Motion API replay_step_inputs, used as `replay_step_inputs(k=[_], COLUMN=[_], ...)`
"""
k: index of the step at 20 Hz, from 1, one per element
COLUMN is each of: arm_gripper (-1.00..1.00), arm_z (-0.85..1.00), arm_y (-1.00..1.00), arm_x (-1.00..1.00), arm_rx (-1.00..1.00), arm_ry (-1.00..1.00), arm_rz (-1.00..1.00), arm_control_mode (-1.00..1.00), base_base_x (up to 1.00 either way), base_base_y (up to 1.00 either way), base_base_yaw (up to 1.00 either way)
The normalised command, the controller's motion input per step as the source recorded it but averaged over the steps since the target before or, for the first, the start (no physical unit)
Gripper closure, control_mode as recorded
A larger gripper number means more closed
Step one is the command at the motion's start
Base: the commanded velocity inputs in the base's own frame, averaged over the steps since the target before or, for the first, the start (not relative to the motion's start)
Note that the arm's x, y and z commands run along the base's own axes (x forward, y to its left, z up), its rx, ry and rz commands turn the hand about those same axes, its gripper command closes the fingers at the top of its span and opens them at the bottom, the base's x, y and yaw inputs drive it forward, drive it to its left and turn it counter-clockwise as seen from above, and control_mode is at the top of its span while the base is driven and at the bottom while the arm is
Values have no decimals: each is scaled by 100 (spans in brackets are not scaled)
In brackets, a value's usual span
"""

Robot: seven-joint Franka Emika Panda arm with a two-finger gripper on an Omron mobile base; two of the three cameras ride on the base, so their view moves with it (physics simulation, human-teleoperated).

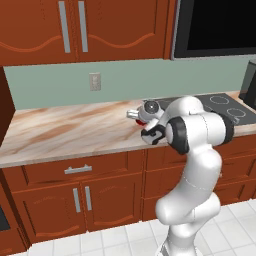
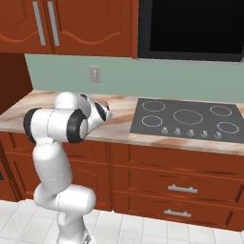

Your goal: Pick the mug on the counter and place it in the cabinet with the handle facing the right, like the mugs already inside.

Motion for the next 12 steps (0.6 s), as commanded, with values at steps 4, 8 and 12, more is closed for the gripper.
replay_step_inputs(k=[4, 8, 12], arm_gripper=[100, 100, 100], arm_z=[41, 29, 19], arm_y=[2, 2, 1], arm_x=[-26, -19, -18], arm_rx=[0, 0, 2], arm_ry=[-9, -5, 0], arm_rz=[1, 3, 2], arm_control_mode=[-100, -100, -100], base_base_x=[0, 0, 0], base_base_y=[0, 0, 0], base_base_yaw=[0, 0, 0])
